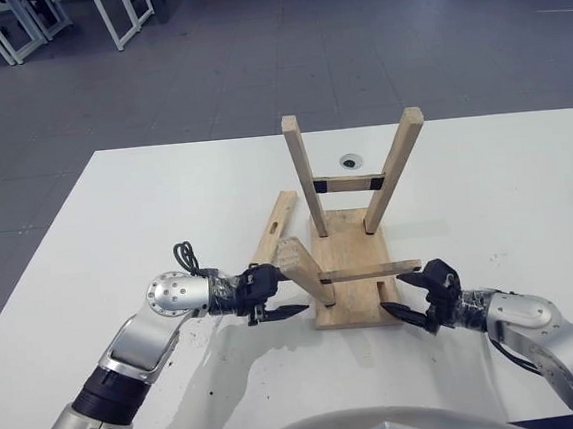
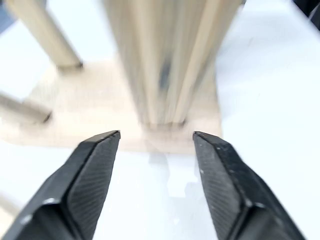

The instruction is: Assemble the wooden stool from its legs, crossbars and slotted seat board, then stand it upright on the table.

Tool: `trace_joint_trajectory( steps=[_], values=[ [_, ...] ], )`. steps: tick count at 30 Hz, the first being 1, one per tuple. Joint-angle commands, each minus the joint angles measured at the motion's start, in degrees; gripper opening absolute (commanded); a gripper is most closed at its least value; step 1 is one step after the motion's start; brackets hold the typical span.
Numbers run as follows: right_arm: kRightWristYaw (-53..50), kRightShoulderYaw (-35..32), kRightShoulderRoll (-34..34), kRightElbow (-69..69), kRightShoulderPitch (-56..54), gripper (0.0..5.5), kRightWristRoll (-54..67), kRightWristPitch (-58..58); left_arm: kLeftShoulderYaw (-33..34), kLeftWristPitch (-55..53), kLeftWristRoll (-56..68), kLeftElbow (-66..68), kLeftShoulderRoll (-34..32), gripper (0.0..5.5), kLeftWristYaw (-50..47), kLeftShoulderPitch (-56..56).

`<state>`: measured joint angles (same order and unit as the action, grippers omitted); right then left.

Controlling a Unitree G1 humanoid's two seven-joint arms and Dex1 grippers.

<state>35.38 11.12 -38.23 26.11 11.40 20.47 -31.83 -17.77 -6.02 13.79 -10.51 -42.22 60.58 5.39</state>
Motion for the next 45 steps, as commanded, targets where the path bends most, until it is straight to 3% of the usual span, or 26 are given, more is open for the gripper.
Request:
trace_joint_trajectory(
  steps=[1, 5, 7, 11, 15, 27, 37, 42, 45],
  values=[
    [-1.53, 1.32, 0.36, -2.15, 1.65, 3.51, -2.57, -2.16, 2.57, -0.68, -0.04, -1.65, -0.57, 3.34, 0.09, 2.15],
    [-2.66, -0.02, 1.09, -1.74, 2.42, 3.51, -2.02, -2.03, 8.89, -7.08, 0.54, -5.37, -4.88, 3.92, -2.7, -3.8],
    [-3.58, -2.96, 2.39, -0.44, 2.28, 3.51, 0.51, -3.15, 13.23, -12.5, 1.52, -9.32, -3.86, 4.2, -8.08, -9.46],
    [-5.9, -10.5, 7.83, 1.29, -0.29, 3.51, 9.68, -8.26, 18.83, -22.32, 2.36, -15.6, 10.11, 4.38, -28.68, -14.83],
    [-8.84, -14.41, 9.94, 0.79, -2.42, 3.51, 11.63, -9.94, 18.41, -23.66, -5.13, -12.66, 19.84, 4.38, -45.17, -15.91],
    [-10.84, -13.7, 11.71, -0.47, -3.82, 3.51, 9.73, -9.89, 11.23, -20.19, -8.32, -2.1, 24.2, 4.38, -43.8, -13.29],
    [-12.1, -15.6, 11.76, -0.08, -7.2, 3.51, 10.57, -11.81, 12.65, -19.73, -6.94, 4.68, 29.05, 2.82, -45.59, -15.6],
    [-15.47, -18.53, 11.85, 2.81, -14.27, 3.51, 13.95, -18.04, 17.56, -17.08, -5.96, 3.52, 31.1, 2.11, -48.92, -15.8],
    [-13.2, -21.1, 11.51, 5.25, -17.56, 3.77, 23.32, -24.36, 22.77, -14.27, -2.1, -1.26, 31.79, 2.07, -48.8, -17.18]
  ],
)
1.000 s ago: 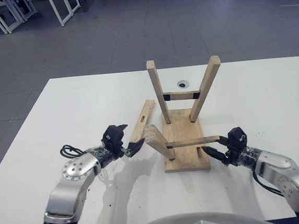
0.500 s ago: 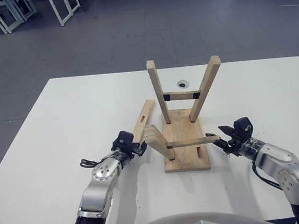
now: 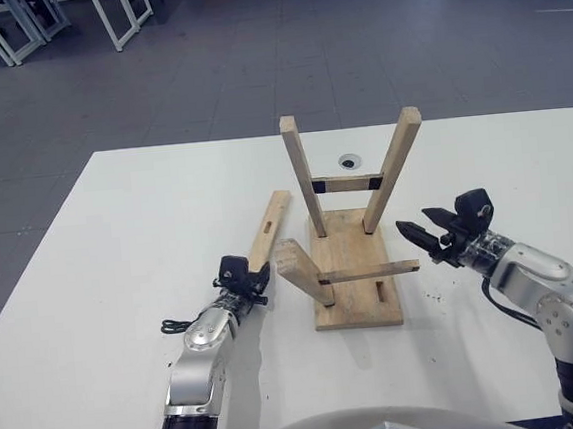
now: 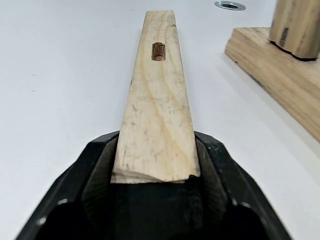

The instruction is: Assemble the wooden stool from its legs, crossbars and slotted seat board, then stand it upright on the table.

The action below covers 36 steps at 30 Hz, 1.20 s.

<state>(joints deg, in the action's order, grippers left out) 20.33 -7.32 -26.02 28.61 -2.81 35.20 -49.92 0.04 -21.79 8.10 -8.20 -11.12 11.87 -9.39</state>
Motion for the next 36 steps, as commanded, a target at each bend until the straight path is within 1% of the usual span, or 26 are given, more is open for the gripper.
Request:
trace_joint_trajectory(
  steps=[1, 2, 3, 4, 5, 6, 7, 8, 10, 13, 17, 21, 26, 32, 36],
  values=[
    [2.9, -3.92, -0.76, 3.61, -4.6, 4.0, 13.55, -8.8, 7.73, 2.72, 8.08, -6.28, 0.84, 2.07, 2.51, -3.08],
    [2.58, -5.45, -0.42, 3.8, -6.54, 4.2, 18.02, -10.9, 12.33, 3.59, 17.38, -9.75, 1.02, 2.07, 7.32, -3.25],
    [1.42, -7.22, 0.17, 2.69, -9.19, 4.4, 23.71, -12.97, 17.81, 1.86, 29.38, -12.93, -0.6, 2.07, 13.11, -3.13],
    [-0.51, -8.71, 0.94, -0.21, -12.56, 4.43, 30.99, -14.61, 22.9, -1.75, 42.32, -15.11, -3.45, 2.07, 18.11, -2.34],
    [-2.26, -9.66, 1.61, -3.44, -15.95, 4.43, 36.55, -15.65, 25.94, -6.38, 54.17, -16.91, -6.9, 2.07, 21.99, -1.57],
    [-3.41, -9.76, 2.34, -6.86, -19.55, 4.43, 40.46, -16.3, 27.29, -11.04, 64.3, -17.94, -10.54, 2.07, 25.01, -0.73],
    [-4.19, -9.43, 2.61, -9.33, -22.05, 4.43, 43.18, -16.4, 27.38, -14.33, 70.64, -18.29, -13.18, 2.07, 26.91, 0.29],
    [-4.76, -8.8, 2.85, -11.4, -24.4, 4.43, 45.51, -16.43, 26.76, -17.44, 75.78, -18.18, -15.64, 2.07, 28.85, 1.54],
    [-5.72, -7.0, 3.3, -14.69, -28.03, 4.43, 50.16, -16.6, 24.76, -22.35, 81.28, -16.24, -19.27, 2.07, 32.24, 5.38],
    [-7.49, -4.32, 4.24, -17.4, -31.23, 4.43, 53.94, -16.91, 21.25, -26.41, 83.75, -12.81, -21.22, 2.07, 33.93, 11.18],
    [-10.27, -1.51, 4.75, -18.29, -34.48, 4.43, 59.07, -16.25, 16.18, -28.44, 81.35, -8.57, -20.95, 2.07, 34.65, 17.91],
    [-11.93, -0.12, 4.02, -16.93, -35.99, 4.43, 63.92, -14.92, 13.89, -28.48, 77.68, -7.02, -20.52, 2.07, 35.81, 19.83],
    [-13.98, 1.3, 5.14, -17.95, -39.02, 4.43, 66.78, -11.67, 11.39, -28.3, 73.78, -7.29, -19.4, 2.07, 36.79, 19.77],
    [-14.35, 2.23, 5.69, -19.29, -38.43, 3.24, 67.66, -9.32, 10.74, -28.87, 73.82, -7.45, -18.37, 2.07, 36.94, 19.99],
    [-12.98, 1.72, 5.3, -20.43, -39.04, 2.58, 68.77, -9.13, 11.33, -29.13, 74.04, -6.57, -18.36, 2.07, 36.62, 20.13]
  ],
)
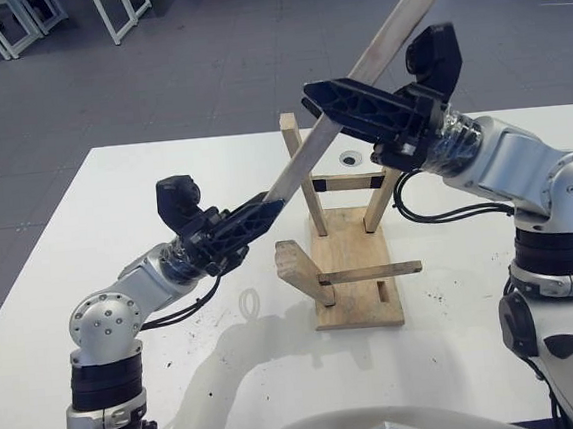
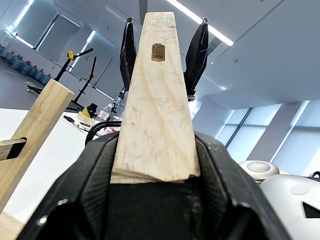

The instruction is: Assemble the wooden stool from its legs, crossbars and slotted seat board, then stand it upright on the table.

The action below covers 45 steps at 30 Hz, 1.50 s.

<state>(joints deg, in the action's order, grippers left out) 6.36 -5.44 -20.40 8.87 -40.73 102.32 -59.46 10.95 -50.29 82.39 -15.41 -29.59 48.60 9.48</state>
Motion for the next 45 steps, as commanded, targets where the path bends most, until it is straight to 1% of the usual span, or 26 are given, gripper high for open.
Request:
trace_joint_trajectory(
  steps=[1, 2, 6, 8, 9, 12, 15, 16, 17, 18, 19, 20, 21, 23, 24, 26, 30, 33, 36, 40, 45],
  values=[
    [1.41, -0.28, -0.26, -1.01, -1.33, 2.33, 1.99, 0.5, 0.44, -0.73, -0.24, 0.62, 0.13, 2.07, -0.15, 1.18],
    [1.99, -0.42, -0.24, -1.36, -1.64, 2.21, 2.12, 0.53, 0.44, -0.81, -0.28, 0.57, 0.17, 2.07, -0.21, 1.1],
    [3.39, -0.97, -0.55, -2.74, -2.42, 2.2, 1.83, 0.39, 0.6, -1.09, -0.37, 1.06, 0.35, 2.07, -1.92, 1.54],
    [4.04, -1.22, -1.07, -3.05, -2.42, 2.2, 0.9, 0.23, 1.39, -2.01, 2.21, 3.03, 0.8, 2.07, -4.48, 2.55],
    [5.06, -1.42, -1.96, -3.28, -2.43, 2.2, -1.16, 0.14, 2.22, -2.33, 3.82, 4.01, 0.94, 2.43, -5.5, 3.05],
    [8.3, -3.32, -5.5, -5.73, -2.52, 2.04, -6.94, 0.54, 4.01, -3.66, 6.38, 5.41, -0.13, 2.98, -6.7, 3.3],
    [10.55, -5.95, -8.77, -7.45, -2.41, 2.02, -10.02, 0.73, 5.63, -4.17, 5.56, 5.7, -1.27, 3.39, -6.68, 1.75],
    [11.52, -6.71, -10.0, -7.45, -2.04, 2.02, -10.93, 0.52, 6.11, -4.11, 5.21, 5.59, -1.45, 3.62, -6.74, 1.09],
    [13.44, -7.12, -12.22, -6.12, -0.45, 2.02, -13.09, 0.0, 6.58, -3.82, 4.68, 5.54, -1.52, 3.7, -7.0, 0.32],
    [16.54, -6.61, -15.35, -4.14, 2.06, 2.02, -16.52, -0.68, 7.16, -3.27, 4.44, 5.13, -1.24, 3.93, -7.74, -0.62],
    [20.51, -5.49, -18.61, -1.95, 4.8, 2.02, -20.69, -0.72, 7.73, -2.73, 4.07, 4.47, -0.89, 3.97, -8.22, -1.77],
    [24.04, -4.64, -21.0, -0.27, 7.18, 2.02, -24.44, 0.03, 8.08, -2.22, 3.56, 3.72, -0.5, 4.18, -8.61, -2.82],
    [28.54, -5.07, -22.26, 0.71, 10.34, 2.02, -28.57, 3.49, 7.96, -0.51, 1.06, 2.28, 0.42, 4.22, -9.42, -4.35],
    [36.03, -5.0, -24.05, 1.92, 15.28, 2.02, -36.34, 10.25, 7.28, 3.51, -4.91, 0.45, 1.98, 4.58, -10.86, -6.66],
    [42.64, -5.13, -24.51, 1.62, 18.05, 2.02, -39.69, 14.76, 6.7, 5.51, -7.92, -0.47, 2.68, 4.58, -10.6, -8.15],
    [51.23, -5.52, -24.95, -2.69, 21.4, 2.02, -42.67, 18.13, 5.84, 7.94, -11.34, -1.63, 4.27, 4.58, -10.39, -10.15],
    [71.59, -1.46, -26.43, -8.62, 27.79, 2.02, -53.79, 32.64, 4.24, 10.98, -16.54, -1.54, 6.05, 4.58, -10.45, -11.7],
    [78.94, -0.05, -24.97, -9.76, 29.59, 2.02, -57.99, 39.67, 3.89, 11.93, -18.56, -1.49, 6.77, 4.58, -10.75, -12.37],
    [81.09, 1.36, -22.26, -9.99, 29.52, 2.02, -61.68, 45.77, 3.2, 12.63, -20.35, -1.11, 7.64, 4.58, -11.05, -12.21],
    [79.8, 2.46, -19.53, -9.07, 29.64, 2.02, -63.82, 48.07, 2.85, 12.87, -21.38, -0.51, 8.01, 4.58, -10.84, -11.57],
    [81.07, 3.22, -18.74, -8.57, 33.11, 2.02, -65.89, 50.34, 2.78, 12.65, -21.92, -0.06, 7.75, 4.58, -10.53, -11.08]
  ],
)
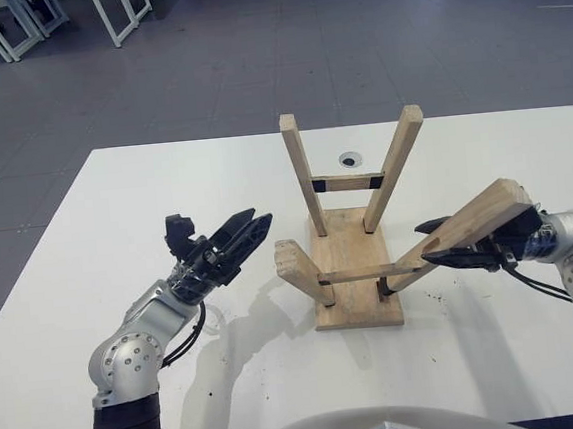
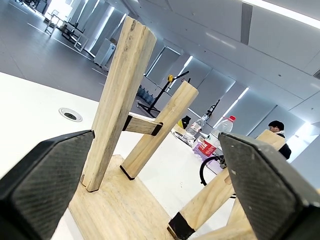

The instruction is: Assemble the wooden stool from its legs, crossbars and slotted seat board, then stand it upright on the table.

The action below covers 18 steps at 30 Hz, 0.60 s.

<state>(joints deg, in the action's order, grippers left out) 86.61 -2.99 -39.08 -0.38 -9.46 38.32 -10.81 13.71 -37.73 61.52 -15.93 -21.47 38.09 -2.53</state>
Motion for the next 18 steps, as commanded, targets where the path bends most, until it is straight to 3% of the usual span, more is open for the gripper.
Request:
trace_joint_trajectory(
  steps=[1, 12, 18],
  values=[
    [1.32, 0.96, -0.26, 0.39, 2.21, 2.02, -2.43, 2.39, 0.19, 0.05, -1.09, 0.48, -0.5, 4.58, 0.08, 0.89],
    [1.42, 3.76, -0.85, 6.05, 4.29, 2.02, -8.83, 12.83, 0.21, 0.57, -2.71, 0.31, -0.01, 4.58, -0.02, 0.28],
    [-4.92, 5.11, -0.12, 9.89, 4.11, 2.02, -9.88, 9.2, 0.36, 0.96, -3.16, 0.01, 0.3, 4.58, -0.11, -0.48]
  ],
)
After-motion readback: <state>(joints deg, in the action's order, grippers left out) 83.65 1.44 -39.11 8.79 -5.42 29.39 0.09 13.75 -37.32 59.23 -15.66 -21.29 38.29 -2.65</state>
